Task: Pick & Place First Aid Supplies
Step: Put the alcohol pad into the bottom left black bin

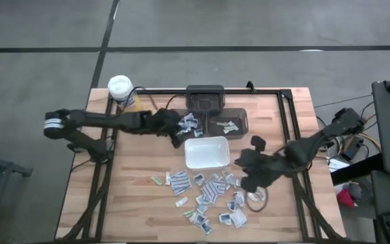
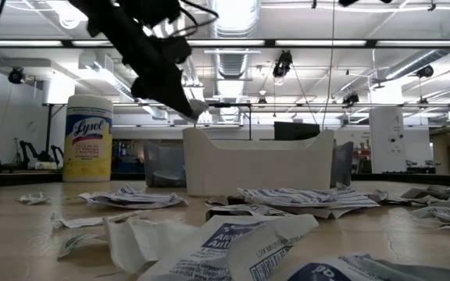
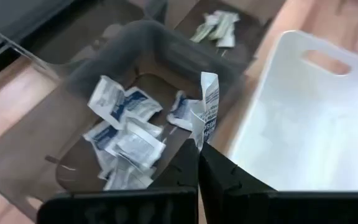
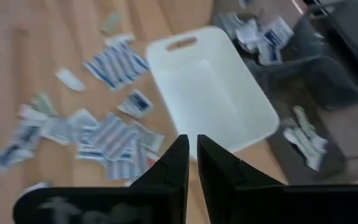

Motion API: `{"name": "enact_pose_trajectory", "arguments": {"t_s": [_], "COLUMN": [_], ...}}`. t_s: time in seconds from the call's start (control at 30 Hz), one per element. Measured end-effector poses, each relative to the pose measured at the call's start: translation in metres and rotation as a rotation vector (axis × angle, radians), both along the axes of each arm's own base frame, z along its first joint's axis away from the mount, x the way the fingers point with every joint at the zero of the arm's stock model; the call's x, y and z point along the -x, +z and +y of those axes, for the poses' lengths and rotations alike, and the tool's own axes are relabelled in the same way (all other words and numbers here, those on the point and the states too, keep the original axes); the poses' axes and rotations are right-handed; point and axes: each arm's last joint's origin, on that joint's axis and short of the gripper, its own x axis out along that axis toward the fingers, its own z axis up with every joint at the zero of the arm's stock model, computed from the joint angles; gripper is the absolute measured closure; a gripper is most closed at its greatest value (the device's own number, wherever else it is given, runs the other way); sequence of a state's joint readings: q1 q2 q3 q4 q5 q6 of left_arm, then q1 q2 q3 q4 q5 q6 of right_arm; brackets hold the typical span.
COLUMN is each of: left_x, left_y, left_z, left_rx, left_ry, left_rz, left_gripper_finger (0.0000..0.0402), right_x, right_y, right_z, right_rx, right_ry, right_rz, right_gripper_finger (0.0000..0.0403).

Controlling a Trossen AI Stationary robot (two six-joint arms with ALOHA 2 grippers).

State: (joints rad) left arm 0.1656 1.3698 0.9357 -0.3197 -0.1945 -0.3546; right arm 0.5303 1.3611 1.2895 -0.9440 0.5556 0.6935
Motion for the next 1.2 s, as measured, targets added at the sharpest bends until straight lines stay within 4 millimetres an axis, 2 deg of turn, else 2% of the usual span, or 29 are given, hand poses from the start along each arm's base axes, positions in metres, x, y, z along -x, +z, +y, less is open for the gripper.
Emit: {"name": "enact_pose_trajectory", "arguments": {"t_s": [0.17,0.43,0.7,0.93,1.2], "left_x": [-0.02,-0.042,-0.054,-0.051,-0.045], "left_y": [-0.006,-0.022,-0.017,-0.016,-0.023], "left_z": [0.025,0.067,0.099,0.109,0.111], "left_rx": [0.032,0.093,0.152,0.214,0.323], "left_ry": [-0.013,-0.037,-0.07,-0.068,-0.068], "left_rz": [0.127,0.348,0.415,0.541,0.572], "left_gripper_finger": [0.0401,0.0401,0.0402,0.0402,0.0401], "right_x": [0.029,0.058,0.081,0.099,0.111], "right_y": [0.001,-0.023,-0.045,-0.06,-0.075], "right_z": [-0.007,-0.02,-0.035,-0.051,-0.067], "right_rx": [-0.089,-0.168,-0.163,-0.057,-0.004], "right_ry": [0.051,0.129,0.17,0.063,0.0], "right_rz": [-0.167,-0.385,-0.504,-0.554,-0.572], "right_gripper_finger": [0.0376,0.0376,0.0376,0.0376,0.0376]}}
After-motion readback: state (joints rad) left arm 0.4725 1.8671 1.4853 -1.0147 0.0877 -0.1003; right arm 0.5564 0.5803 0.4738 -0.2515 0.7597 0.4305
